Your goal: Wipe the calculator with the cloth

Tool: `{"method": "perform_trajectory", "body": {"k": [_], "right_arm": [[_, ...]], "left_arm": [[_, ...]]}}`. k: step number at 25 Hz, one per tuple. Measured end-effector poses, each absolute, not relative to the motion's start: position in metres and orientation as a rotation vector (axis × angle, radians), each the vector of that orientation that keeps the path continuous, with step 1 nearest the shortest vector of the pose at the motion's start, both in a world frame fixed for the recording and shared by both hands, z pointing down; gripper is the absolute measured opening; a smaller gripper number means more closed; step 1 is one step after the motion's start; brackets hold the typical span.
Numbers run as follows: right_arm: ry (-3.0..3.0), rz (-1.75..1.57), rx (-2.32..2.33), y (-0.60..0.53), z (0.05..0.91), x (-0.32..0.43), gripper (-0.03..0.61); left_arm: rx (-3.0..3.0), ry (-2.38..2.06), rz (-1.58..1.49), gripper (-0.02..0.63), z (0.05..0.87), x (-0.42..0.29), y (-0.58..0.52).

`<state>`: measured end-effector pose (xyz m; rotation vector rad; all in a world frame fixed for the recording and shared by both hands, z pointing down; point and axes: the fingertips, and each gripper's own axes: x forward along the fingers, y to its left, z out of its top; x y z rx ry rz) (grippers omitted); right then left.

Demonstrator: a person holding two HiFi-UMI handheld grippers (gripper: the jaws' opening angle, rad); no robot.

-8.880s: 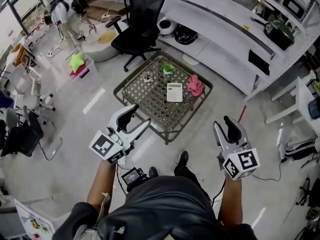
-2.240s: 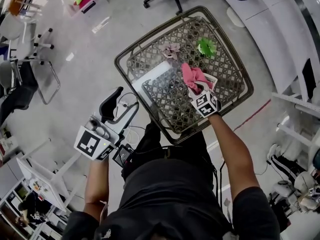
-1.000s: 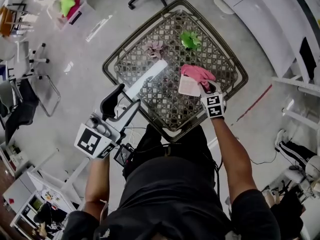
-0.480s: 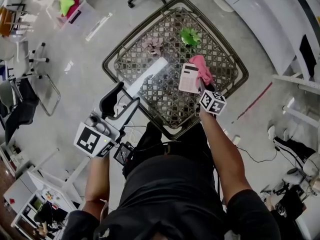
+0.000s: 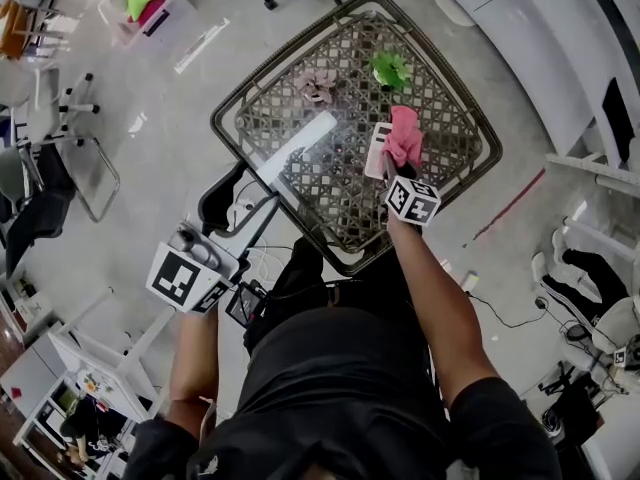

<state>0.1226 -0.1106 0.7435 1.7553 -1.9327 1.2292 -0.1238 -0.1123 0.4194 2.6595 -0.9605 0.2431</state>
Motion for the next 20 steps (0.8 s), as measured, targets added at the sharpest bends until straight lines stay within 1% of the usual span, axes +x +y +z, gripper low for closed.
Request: {"method": "perform_trajectory", "body": {"k": [8, 14, 20], "right_arm": [[-2.011, 1.140, 1.576, -0.110, 0.749, 0.082, 0.095], [-2.080, 0.871, 1.275, -0.100, 0.753, 0.061, 0.095], [-2.085, 0.648, 1.055, -0.087, 0.755, 0.076, 0.095]], "left_arm": [[2.632, -0.990, 0.241, 0.288, 0.423, -0.139, -0.106], [2.607, -0.983, 0.239, 0.288, 0.424, -0.141, -0.102], [2.622, -0.989, 0.233, 0.288, 0.424, -0.141, -0.108]]}}
